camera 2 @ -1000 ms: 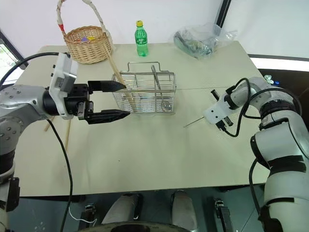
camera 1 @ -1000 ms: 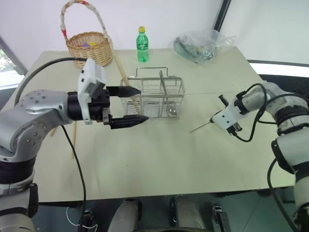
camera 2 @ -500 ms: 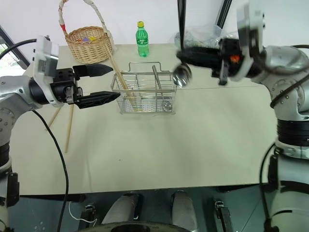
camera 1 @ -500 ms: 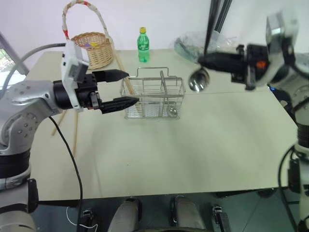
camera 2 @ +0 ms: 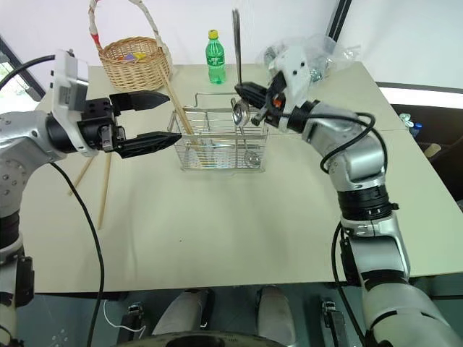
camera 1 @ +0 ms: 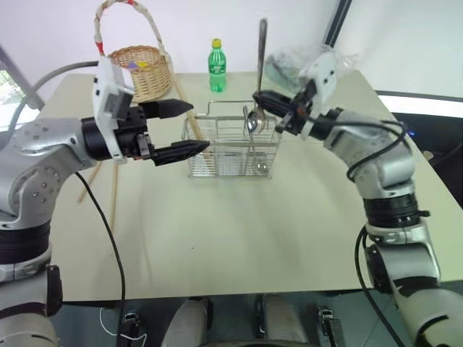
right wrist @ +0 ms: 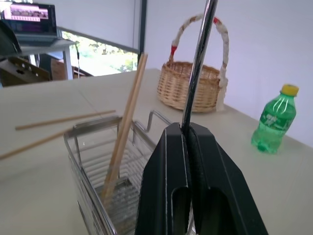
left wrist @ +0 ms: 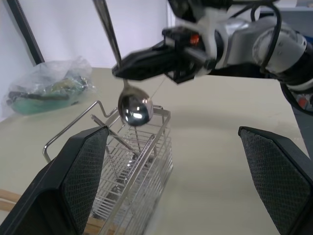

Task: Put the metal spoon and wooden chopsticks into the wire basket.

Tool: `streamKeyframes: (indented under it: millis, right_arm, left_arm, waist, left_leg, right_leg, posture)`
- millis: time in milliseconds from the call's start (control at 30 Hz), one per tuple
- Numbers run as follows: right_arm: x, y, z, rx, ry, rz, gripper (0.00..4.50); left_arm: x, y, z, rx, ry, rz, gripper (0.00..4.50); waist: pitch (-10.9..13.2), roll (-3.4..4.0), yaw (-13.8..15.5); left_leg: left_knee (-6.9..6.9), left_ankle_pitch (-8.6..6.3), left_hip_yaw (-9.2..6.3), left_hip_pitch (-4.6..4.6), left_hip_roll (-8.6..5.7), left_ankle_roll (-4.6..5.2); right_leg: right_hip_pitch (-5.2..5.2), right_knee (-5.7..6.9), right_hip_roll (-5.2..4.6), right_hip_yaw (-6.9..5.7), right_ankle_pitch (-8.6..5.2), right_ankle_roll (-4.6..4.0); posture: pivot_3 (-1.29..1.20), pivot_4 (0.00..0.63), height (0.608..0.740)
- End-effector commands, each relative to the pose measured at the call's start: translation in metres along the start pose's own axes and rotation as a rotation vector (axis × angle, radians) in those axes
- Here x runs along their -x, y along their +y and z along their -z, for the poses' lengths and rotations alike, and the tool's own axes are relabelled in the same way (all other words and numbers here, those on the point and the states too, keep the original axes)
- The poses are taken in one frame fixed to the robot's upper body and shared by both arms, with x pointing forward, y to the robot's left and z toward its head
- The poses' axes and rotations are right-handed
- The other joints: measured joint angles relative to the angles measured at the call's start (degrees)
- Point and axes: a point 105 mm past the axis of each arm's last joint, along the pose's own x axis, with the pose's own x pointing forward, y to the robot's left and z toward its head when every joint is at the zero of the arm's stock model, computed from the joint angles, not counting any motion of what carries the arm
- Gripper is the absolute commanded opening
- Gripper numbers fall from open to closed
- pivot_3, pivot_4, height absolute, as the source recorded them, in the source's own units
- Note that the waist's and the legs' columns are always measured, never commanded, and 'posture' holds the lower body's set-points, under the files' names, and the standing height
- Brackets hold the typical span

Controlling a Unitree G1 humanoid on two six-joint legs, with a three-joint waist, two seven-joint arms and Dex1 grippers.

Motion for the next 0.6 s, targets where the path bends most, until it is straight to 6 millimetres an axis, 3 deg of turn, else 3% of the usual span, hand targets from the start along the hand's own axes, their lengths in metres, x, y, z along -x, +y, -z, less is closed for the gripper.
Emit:
streamKeyframes:
  millis: [33,67,167,400,467,600]
  right_arm:
    - [-0.001,-0.002,0.004,0.057,-0.01,0.026,0.1]
    - [-0.001,-0.002,0.007,0.058,-0.003,0.03,0.1]
    - [0.001,-0.003,0.017,0.038,0.016,0.046,0.91]
    - [0.009,-0.01,0.01,0.035,0.0,0.088,4.42]
    - [0.013,-0.013,0.004,0.037,-0.01,0.092,4.42]
    - [0.033,-0.014,-0.028,0.052,-0.072,0.032,4.42]
  left_arm:
    - [0.007,-0.002,-0.013,-0.047,-0.017,-0.02,4.5]
    - [0.007,-0.001,-0.013,-0.046,-0.017,-0.023,4.5]
    - [0.008,-0.002,-0.014,-0.045,-0.02,-0.031,4.5]
    - [0.01,-0.001,-0.011,-0.036,-0.014,-0.052,4.5]
    - [0.012,0.001,-0.011,-0.032,-0.014,-0.068,4.5]
    - [0.022,0.014,-0.01,-0.024,-0.022,-0.161,4.5]
  waist:
    - [0.0,0.0,0.0]
    - [0.0,0.0,0.0]
    - [0.0,0.01,-0.1]
    - [0.0,0.01,0.0]
    - [0.0,0.01,0.0]
    - [0.0,0.02,0.2]
  left_leg:
    - [0.01,0.0,0.0,0.02,0.0,0.0]
    - [0.0,0.0,0.0,0.04,0.0,0.0]
    - [0.0,0.01,-0.02,0.1,0.04,-0.01]
    - [-0.01,0.02,-0.03,0.11,0.04,-0.03]
    - [-0.01,0.02,-0.03,0.1,0.04,-0.03]
    - [-0.01,0.01,-0.04,0.09,0.03,-0.03]
  right_leg:
    - [0.01,0.01,0.03,0.0,0.0,0.0]
    - [0.01,0.04,0.05,0.0,0.0,0.0]
    - [0.04,0.08,0.12,0.0,0.0,-0.01]
    - [0.04,0.08,0.13,0.01,0.01,-0.02]
    - [0.05,0.07,0.13,0.01,0.01,-0.02]
    - [0.07,0.04,0.12,0.01,0.01,-0.02]
  posture:
    - [0.0,0.15,0.674]
    - [0.0,0.15,0.674]
    - [0.0,0.15,0.674]
    - [0.0,0.15,0.674]
    - [0.0,0.15,0.674]
    - [0.0,0.15,0.674]
